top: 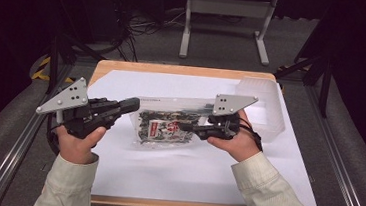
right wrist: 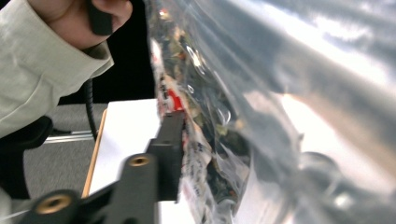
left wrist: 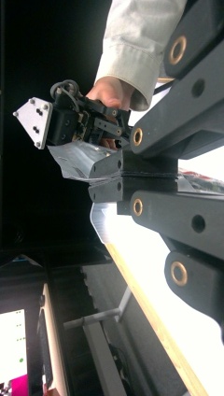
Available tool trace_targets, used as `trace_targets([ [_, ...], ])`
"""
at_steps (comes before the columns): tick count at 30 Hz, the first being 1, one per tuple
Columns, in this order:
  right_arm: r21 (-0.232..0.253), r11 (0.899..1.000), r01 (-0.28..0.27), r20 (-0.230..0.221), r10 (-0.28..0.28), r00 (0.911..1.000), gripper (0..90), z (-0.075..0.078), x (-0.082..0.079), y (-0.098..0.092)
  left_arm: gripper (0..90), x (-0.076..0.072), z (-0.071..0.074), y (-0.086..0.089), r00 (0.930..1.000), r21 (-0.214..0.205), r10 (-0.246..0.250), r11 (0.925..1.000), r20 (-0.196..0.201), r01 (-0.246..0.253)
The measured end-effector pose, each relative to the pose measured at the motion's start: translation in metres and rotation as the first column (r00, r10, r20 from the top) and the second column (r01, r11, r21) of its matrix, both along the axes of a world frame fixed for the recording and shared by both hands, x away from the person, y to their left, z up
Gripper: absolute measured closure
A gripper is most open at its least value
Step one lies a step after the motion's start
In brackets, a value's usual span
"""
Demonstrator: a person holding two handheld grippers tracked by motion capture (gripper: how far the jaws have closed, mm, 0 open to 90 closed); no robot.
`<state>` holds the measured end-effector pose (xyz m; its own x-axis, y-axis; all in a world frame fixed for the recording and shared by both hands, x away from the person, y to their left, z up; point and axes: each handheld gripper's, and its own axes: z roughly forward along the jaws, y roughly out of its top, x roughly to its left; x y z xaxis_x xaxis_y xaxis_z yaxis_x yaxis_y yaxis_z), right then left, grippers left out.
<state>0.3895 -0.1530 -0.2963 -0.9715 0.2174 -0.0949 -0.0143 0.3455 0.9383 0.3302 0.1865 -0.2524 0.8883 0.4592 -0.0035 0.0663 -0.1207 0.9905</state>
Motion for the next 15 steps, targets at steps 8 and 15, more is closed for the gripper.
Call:
trace_targets([
  [8, -0.048, 0.999, -0.022, 0.048, 0.024, 0.9986, 72.8, 0.002, -0.007, -0.001, 89.6, 0.004, -0.001, -0.001, 1.0000, 0.001, 0.005, 1.0000, -0.004, -0.005],
  [15, -0.073, 0.997, -0.037, 0.053, 0.041, 0.9977, 75.8, 0.008, -0.015, -0.002, 89.1, 0.009, -0.003, 0.002, 0.9996, -0.022, -0.008, 0.9997, -0.026, 0.008],
])
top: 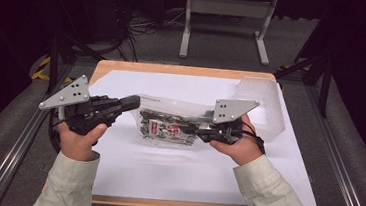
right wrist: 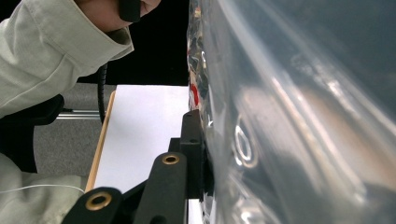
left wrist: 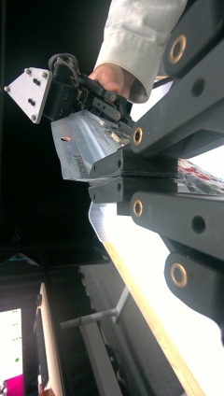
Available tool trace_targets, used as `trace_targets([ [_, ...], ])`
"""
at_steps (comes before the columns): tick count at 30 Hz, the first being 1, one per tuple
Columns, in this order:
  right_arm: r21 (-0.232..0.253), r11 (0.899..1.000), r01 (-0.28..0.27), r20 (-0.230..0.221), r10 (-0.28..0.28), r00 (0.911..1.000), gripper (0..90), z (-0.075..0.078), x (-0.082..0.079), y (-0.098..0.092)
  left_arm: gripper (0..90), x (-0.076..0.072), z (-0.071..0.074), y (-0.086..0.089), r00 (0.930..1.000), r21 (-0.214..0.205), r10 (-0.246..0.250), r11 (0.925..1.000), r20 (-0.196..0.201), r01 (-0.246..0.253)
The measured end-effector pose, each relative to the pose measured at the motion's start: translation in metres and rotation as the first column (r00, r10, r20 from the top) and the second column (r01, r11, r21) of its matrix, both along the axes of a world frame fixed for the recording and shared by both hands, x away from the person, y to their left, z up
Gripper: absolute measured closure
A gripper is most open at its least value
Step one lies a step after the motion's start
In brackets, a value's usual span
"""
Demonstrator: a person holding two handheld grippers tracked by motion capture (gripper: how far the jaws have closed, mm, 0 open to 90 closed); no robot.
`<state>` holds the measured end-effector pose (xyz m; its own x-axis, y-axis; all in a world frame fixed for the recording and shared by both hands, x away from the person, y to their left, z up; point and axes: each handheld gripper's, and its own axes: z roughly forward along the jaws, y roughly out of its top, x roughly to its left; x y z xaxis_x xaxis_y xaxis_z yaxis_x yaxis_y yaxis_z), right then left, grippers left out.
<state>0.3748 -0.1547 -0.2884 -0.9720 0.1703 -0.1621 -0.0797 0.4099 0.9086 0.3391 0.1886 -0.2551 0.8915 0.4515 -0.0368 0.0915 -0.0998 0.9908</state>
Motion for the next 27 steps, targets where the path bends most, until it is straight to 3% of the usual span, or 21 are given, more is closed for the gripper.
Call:
trace_targets([
  [5, -0.005, 1.000, 0.006, 0.005, -0.006, 1.0000, 76.1, 0.003, -0.002, -0.001, 83.6, 0.003, -0.001, 0.002, 1.0000, -0.010, -0.004, 0.9999, -0.003, 0.004],
  [13, 0.027, 0.999, 0.031, -0.010, -0.031, 0.9995, 76.1, 0.008, 0.000, -0.011, 57.8, 0.008, -0.003, 0.004, 0.9992, -0.010, 0.027, 0.9996, -0.030, -0.027],
  [19, 0.031, 0.996, 0.080, -0.012, -0.080, 0.9968, 76.0, 0.020, 0.000, -0.024, 43.7, 0.012, -0.010, 0.003, 0.9964, 0.019, 0.083, 0.9964, -0.017, -0.083],
  [27, 0.043, 0.984, 0.175, -0.013, -0.175, 0.9845, 75.9, 0.035, 0.005, -0.047, 40.7, 0.022, -0.030, 0.003, 0.9926, 0.046, 0.112, 0.9929, -0.047, -0.110],
])
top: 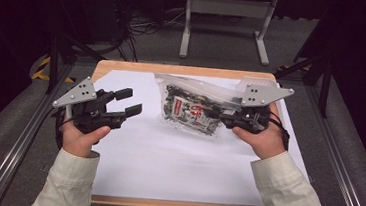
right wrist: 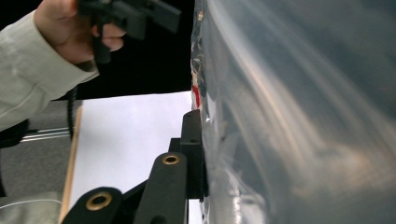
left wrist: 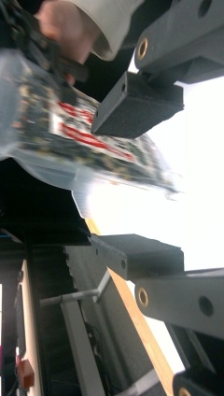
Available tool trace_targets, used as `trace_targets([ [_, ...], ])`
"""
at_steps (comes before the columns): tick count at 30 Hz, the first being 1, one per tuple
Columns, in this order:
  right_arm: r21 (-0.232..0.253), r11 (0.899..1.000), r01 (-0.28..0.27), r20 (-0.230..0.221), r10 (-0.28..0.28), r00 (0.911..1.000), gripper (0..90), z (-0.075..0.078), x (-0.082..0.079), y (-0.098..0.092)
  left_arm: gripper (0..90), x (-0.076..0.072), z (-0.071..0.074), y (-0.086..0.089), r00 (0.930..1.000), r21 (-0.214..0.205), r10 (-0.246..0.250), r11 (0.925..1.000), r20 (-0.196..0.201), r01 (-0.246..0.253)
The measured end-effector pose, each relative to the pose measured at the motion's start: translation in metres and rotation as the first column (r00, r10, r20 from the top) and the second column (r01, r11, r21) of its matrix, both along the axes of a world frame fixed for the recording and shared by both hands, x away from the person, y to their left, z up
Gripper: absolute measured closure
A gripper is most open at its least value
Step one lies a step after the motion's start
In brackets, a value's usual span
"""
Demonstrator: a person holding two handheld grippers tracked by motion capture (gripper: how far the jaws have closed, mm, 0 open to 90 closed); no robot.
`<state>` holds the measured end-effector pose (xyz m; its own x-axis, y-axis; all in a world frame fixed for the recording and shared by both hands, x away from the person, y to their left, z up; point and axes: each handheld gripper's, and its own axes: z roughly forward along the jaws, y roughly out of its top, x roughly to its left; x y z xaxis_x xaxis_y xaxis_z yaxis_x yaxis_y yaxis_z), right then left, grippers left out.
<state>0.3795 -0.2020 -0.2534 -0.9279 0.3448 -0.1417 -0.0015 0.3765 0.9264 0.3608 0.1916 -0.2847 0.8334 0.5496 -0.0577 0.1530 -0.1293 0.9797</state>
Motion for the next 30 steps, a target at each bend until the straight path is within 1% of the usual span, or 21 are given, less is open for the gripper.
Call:
trace_targets([
  [2, 0.007, 0.999, 0.033, -0.003, -0.033, 0.9995, 75.9, 0.003, 0.002, -0.007, 40.4, 0.004, -0.007, 0.001, 0.9998, 0.021, 0.010, 0.9997, -0.016, -0.010],
  [5, 0.019, 0.997, 0.074, -0.012, -0.074, 0.9972, 75.9, 0.007, 0.006, -0.019, 40.3, 0.009, -0.018, 0.001, 0.9990, 0.036, 0.017, 0.9992, -0.040, -0.015],
  [8, 0.027, 0.994, 0.110, -0.019, -0.109, 0.9938, 75.9, 0.013, 0.009, -0.030, 39.4, 0.015, -0.032, -0.001, 0.9976, 0.071, 0.032, 0.9971, -0.061, -0.028],
  [10, 0.025, 0.991, 0.132, -0.010, -0.132, 0.9912, 75.9, 0.017, 0.011, -0.035, 39.0, 0.018, -0.040, -0.003, 0.9970, 0.090, 0.044, 0.9952, -0.063, -0.038],
  [11, 0.024, 0.989, 0.145, -0.004, -0.145, 0.9894, 75.9, 0.019, 0.011, -0.038, 38.6, 0.020, -0.044, -0.003, 0.9968, 0.101, 0.053, 0.9938, -0.059, -0.047],
  [12, 0.024, 0.987, 0.156, -0.001, -0.156, 0.9877, 75.9, 0.021, 0.012, -0.041, 38.3, 0.023, -0.049, -0.004, 0.9966, 0.109, 0.069, 0.9920, -0.047, -0.063],
  [14, 0.026, 0.984, 0.177, 0.008, -0.178, 0.9841, 75.9, 0.026, 0.014, -0.047, 38.0, 0.026, -0.057, -0.003, 0.9953, 0.121, 0.089, 0.9891, -0.039, -0.084],
  [17, 0.025, 0.977, 0.211, 0.014, -0.212, 0.9772, 75.9, 0.030, 0.016, -0.056, 38.1, 0.031, -0.066, -0.001, 0.9940, 0.117, 0.098, 0.9889, -0.048, -0.092],
  [19, 0.020, 0.973, 0.231, 0.014, -0.232, 0.9727, 75.9, 0.033, 0.018, -0.063, 38.1, 0.035, -0.074, 0.000, 0.9928, 0.119, 0.102, 0.9885, -0.063, -0.094],
  [20, 0.020, 0.973, 0.231, 0.014, -0.232, 0.9727, 75.9, 0.033, 0.018, -0.063, 38.1, 0.035, -0.074, 0.000, 0.9928, 0.119, 0.102, 0.9885, -0.063, -0.094],
  [21, 0.018, 0.969, 0.247, 0.014, -0.247, 0.9689, 75.9, 0.035, 0.020, -0.067, 38.1, 0.036, -0.078, 0.000, 0.9916, 0.111, 0.103, 0.9893, -0.077, -0.094],
  [22, 0.019, 0.965, 0.260, 0.014, -0.261, 0.9653, 75.9, 0.036, 0.022, -0.071, 38.1, 0.038, -0.080, 0.001, 0.9918, 0.113, 0.103, 0.9891, -0.076, -0.094],
  [23, 0.020, 0.962, 0.274, 0.016, -0.274, 0.9616, 75.9, 0.037, 0.023, -0.074, 38.1, 0.039, -0.082, 0.001, 0.9909, 0.111, 0.102, 0.9896, -0.088, -0.092],
  [24, 0.028, 0.955, 0.297, 0.015, -0.297, 0.9547, 75.9, 0.040, 0.027, -0.082, 38.1, 0.041, -0.086, 0.001, 0.9898, 0.114, 0.102, 0.9893, -0.099, -0.091],
  [27, 0.034, 0.949, 0.313, 0.012, -0.314, 0.9495, 75.9, 0.043, 0.029, -0.087, 38.1, 0.043, -0.089, 0.001, 0.9888, 0.119, 0.100, 0.9891, -0.110, -0.087],
  [28, 0.039, 0.941, 0.337, 0.010, -0.337, 0.9414, 75.9, 0.046, 0.033, -0.094, 38.1, 0.045, -0.092, 0.001, 0.9878, 0.131, 0.101, 0.9876, -0.118, -0.086],
  [30, 0.041, 0.934, 0.355, 0.008, -0.355, 0.9348, 75.9, 0.048, 0.036, -0.099, 38.1, 0.046, -0.094, 0.001, 0.9866, 0.129, 0.104, 0.9877, -0.126, -0.088],
])
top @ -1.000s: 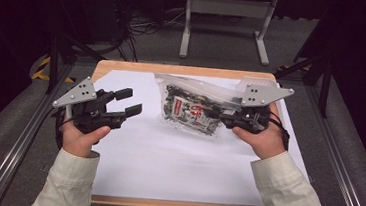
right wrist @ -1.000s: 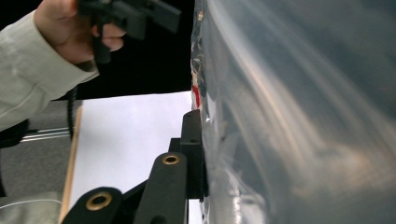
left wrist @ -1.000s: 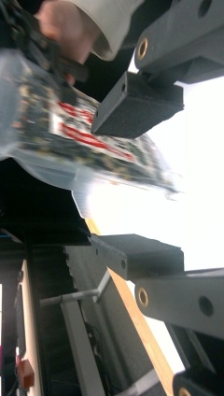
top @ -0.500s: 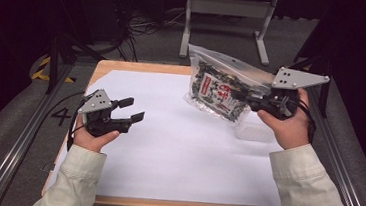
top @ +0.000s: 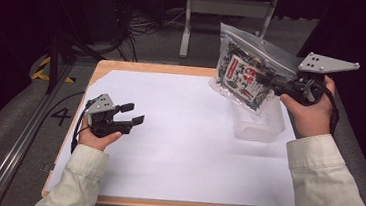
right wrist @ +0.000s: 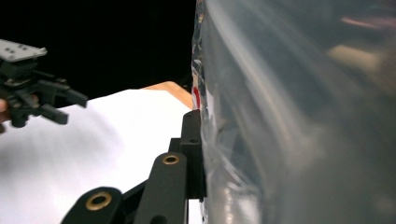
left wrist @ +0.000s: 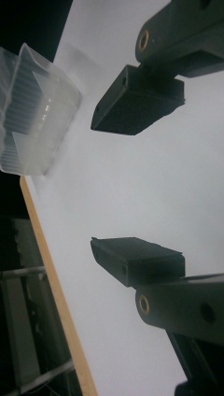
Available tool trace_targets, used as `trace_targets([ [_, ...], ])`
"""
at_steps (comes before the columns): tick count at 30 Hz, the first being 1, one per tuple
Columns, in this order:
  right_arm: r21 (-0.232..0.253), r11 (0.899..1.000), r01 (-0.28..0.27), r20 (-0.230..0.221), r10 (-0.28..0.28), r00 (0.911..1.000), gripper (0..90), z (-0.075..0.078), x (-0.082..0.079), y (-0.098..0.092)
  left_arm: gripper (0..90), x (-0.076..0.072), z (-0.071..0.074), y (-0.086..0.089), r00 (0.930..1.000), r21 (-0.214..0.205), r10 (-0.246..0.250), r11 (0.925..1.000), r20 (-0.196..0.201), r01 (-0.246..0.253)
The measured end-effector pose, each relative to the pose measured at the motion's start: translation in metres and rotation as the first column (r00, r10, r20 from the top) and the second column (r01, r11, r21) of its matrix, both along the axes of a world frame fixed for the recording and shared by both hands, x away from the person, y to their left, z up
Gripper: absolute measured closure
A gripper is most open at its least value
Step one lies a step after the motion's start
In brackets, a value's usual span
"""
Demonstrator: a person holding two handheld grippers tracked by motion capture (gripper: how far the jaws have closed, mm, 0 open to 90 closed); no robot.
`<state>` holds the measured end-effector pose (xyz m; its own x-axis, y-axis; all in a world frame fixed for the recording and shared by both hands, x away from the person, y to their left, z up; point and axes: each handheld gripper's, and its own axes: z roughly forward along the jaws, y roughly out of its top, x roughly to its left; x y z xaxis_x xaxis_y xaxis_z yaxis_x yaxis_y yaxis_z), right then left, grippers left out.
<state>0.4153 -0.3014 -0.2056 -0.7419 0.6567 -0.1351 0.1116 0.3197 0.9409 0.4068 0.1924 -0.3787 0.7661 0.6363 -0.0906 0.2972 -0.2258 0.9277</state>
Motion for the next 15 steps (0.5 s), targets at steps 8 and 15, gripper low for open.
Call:
trace_targets([
  [8, -0.022, 0.996, 0.083, -0.016, -0.083, 0.9964, 75.9, 0.000, 0.017, -0.019, 38.1, 0.005, -0.009, 0.000, 0.9987, 0.036, 0.001, 0.9994, -0.052, 0.001],
  [15, -0.017, 0.990, 0.143, -0.027, -0.143, 0.9894, 75.9, -0.001, 0.027, -0.031, 37.5, 0.007, -0.011, 0.001, 0.9981, 0.036, 0.002, 0.9994, -0.062, 0.000],
])
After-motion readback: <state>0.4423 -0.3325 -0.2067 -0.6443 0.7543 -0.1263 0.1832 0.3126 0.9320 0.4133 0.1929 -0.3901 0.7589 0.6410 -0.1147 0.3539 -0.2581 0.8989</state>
